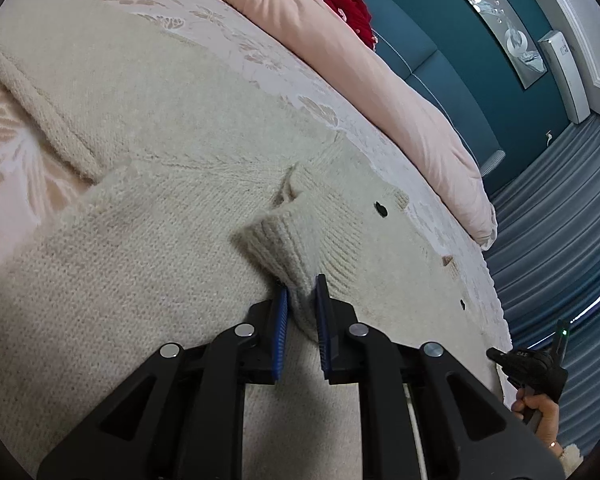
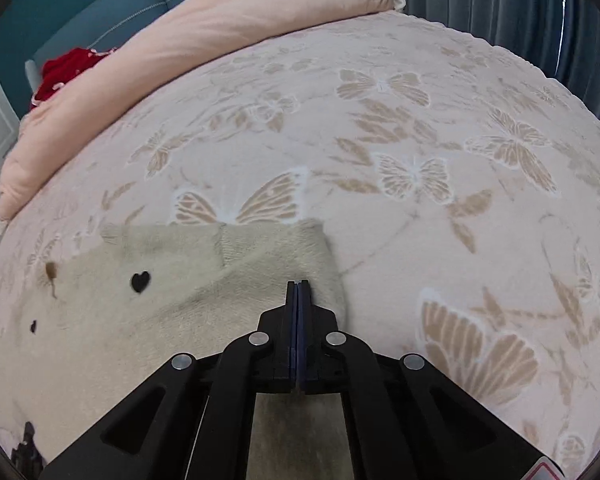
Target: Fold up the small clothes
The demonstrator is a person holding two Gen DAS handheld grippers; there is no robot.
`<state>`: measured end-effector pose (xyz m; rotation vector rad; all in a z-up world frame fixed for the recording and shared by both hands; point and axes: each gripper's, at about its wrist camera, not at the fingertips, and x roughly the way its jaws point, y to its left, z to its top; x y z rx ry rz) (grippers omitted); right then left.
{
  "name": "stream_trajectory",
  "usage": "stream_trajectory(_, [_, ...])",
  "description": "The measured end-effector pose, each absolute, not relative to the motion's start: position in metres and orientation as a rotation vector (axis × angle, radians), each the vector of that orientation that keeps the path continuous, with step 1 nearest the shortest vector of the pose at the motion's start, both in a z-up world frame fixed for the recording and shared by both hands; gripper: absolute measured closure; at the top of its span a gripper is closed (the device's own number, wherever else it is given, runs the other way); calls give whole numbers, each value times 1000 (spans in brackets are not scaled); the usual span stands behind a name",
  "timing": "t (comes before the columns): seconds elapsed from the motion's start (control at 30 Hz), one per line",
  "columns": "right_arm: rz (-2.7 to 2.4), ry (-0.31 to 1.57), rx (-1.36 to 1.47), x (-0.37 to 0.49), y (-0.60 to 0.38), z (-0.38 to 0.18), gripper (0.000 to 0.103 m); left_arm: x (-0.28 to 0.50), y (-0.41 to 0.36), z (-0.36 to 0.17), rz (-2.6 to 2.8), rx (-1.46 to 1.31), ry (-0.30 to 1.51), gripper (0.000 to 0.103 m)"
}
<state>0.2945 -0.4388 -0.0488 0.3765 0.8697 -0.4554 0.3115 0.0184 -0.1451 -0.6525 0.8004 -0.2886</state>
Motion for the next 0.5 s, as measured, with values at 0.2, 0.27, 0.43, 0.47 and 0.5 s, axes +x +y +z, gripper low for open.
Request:
stream_trajectory(0.2, [-384, 939, 262, 233, -399, -79, 103, 312, 18, -144, -293, -662, 797, 89])
stream_trajectory(0.27, [-398, 899, 329, 220, -398, -77, 103, 312, 18, -142, -294, -663, 800, 89])
stream_trajectory(0.43, [-295, 838, 369, 188, -328, -33, 85, 311, 40, -130, -340, -750, 875, 84])
stream_trajectory(0.47, [-265, 842, 332, 179, -309, -30, 77, 304, 54, -123, -336, -773, 871, 67])
stream_trajectory(0.5, [-250, 847, 295, 169, -291, -30, 72, 296, 72, -115, -319, -795, 842, 47])
